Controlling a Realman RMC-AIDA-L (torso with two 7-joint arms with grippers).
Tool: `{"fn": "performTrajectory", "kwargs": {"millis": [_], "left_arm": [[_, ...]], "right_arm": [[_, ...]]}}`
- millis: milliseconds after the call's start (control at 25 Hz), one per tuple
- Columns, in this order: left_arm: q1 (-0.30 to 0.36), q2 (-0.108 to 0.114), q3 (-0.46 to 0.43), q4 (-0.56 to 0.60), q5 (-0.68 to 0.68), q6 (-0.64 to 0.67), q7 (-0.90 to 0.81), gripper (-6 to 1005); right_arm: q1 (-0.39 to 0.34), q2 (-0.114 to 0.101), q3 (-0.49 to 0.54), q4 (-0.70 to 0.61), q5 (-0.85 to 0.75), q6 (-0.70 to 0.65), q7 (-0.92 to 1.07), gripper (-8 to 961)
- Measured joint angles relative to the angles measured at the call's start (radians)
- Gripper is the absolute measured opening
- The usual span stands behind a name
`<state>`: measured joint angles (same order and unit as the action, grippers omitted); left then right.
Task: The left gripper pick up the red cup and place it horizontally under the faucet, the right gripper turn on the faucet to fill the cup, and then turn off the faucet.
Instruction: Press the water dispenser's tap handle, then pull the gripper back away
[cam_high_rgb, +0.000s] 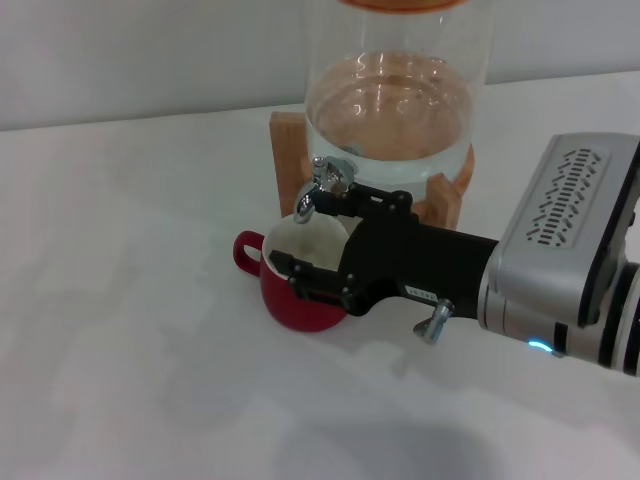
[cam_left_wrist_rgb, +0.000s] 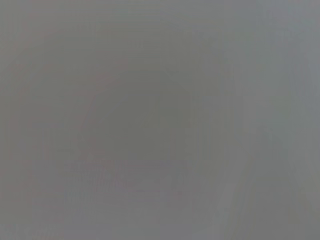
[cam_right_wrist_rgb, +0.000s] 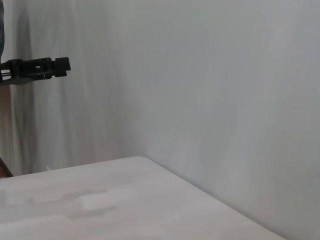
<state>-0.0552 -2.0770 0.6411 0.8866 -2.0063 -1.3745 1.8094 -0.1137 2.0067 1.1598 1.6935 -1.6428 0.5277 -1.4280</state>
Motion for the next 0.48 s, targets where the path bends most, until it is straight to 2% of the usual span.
{"fn": "performTrajectory", "kwargs": {"millis": [480], "left_arm": [[-0.008, 0.000, 0.000, 0.000, 0.000, 0.000, -0.002, 888]], "right_arm": [[-0.016, 0.001, 0.024, 0.000, 0.000, 0.001, 0.000, 720]]}}
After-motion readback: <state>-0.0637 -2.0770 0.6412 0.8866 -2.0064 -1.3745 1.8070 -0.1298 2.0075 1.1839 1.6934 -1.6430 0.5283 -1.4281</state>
